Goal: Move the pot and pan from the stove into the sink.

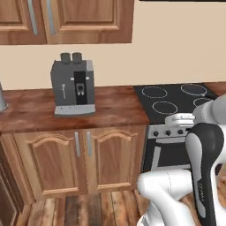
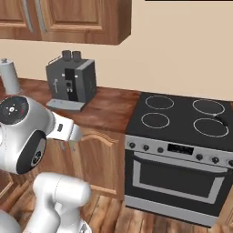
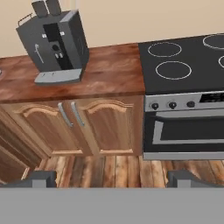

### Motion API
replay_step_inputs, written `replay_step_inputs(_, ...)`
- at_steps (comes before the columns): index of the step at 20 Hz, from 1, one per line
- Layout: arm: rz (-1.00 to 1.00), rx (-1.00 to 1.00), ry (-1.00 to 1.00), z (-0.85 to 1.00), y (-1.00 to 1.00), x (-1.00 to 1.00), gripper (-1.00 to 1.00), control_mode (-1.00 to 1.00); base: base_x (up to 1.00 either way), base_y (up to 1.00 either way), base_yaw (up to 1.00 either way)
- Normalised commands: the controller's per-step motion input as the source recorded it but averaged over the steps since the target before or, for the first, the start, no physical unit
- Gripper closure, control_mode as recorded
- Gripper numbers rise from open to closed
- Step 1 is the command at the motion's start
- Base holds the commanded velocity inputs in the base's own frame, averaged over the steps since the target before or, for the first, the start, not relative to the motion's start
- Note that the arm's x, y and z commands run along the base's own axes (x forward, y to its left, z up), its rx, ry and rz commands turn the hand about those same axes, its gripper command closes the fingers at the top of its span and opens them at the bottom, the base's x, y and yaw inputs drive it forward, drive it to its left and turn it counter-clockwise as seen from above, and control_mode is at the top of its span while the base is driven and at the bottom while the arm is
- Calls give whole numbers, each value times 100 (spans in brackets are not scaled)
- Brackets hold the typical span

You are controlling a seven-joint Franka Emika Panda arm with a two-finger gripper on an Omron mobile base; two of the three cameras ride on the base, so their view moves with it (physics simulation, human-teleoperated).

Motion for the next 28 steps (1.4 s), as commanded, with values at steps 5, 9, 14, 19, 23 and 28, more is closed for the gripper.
replay_step_inputs(5, 0, 0, 0, 0, 0, 0, -100, 100, 31, -87, -11)
replay_step_inputs(9, 0, 0, 0, 0, 0, 0, -100, 100, 31, -86, -11)
replay_step_inputs(14, 0, 0, 0, 0, 0, 0, -100, 100, 30, -88, -10)
replay_step_inputs(19, 0, 0, 0, 0, 0, 0, -100, 100, 29, -90, -9)
replay_step_inputs(23, 0, 0, 0, 0, 0, 0, -100, 100, 27, -86, -8)
replay_step_inputs(28, 0, 0, 0, 0, 0, 0, -100, 100, 23, -72, -6)
